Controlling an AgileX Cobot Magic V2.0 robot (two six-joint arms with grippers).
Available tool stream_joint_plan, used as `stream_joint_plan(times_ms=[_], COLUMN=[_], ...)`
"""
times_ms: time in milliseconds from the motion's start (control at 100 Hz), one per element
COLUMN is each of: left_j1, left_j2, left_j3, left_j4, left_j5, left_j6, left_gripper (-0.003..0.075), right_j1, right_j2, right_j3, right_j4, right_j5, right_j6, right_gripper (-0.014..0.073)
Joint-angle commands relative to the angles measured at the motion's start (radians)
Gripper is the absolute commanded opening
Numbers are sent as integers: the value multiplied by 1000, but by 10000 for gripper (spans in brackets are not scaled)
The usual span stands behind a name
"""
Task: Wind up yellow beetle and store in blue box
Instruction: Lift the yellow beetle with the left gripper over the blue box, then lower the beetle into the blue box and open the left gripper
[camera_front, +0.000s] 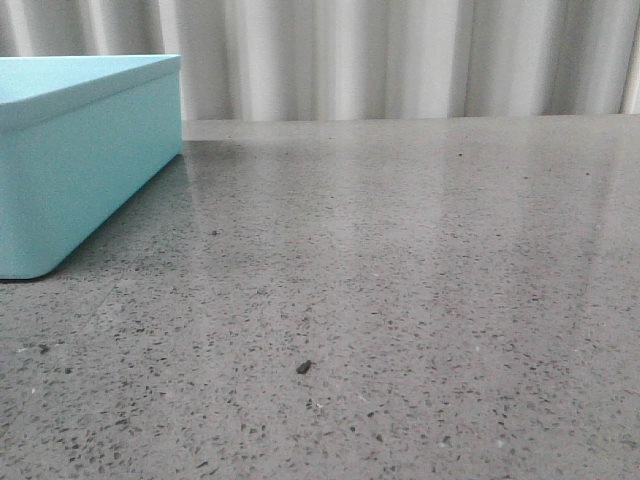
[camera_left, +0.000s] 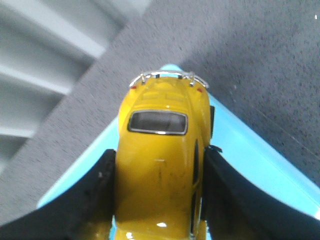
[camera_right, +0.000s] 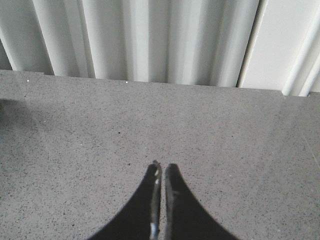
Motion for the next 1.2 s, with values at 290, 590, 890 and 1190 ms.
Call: stream_joint_plan(times_ms=[290,590,890,1190], left_j1=[71,96,96,96], left_j2=[-54,-54,-54,-13], left_j3=[204,383,478,480], left_j4=[-28,-49,-73,-119], left_j5=[-5,-43,-126,-126], left_j6=[-53,-53,-53,-53], left_gripper=[39,41,43,179], right_j1=[6,6,6,6], right_j2=[1,1,1,1], right_j3=[-24,-24,-24,-24], right_j4=[-19,-19,-19,-19], right_j5=[-107,-122,-120,-123], right_j6=[-8,-8,-8,-8], right_gripper=[-61,-61,-61,-61])
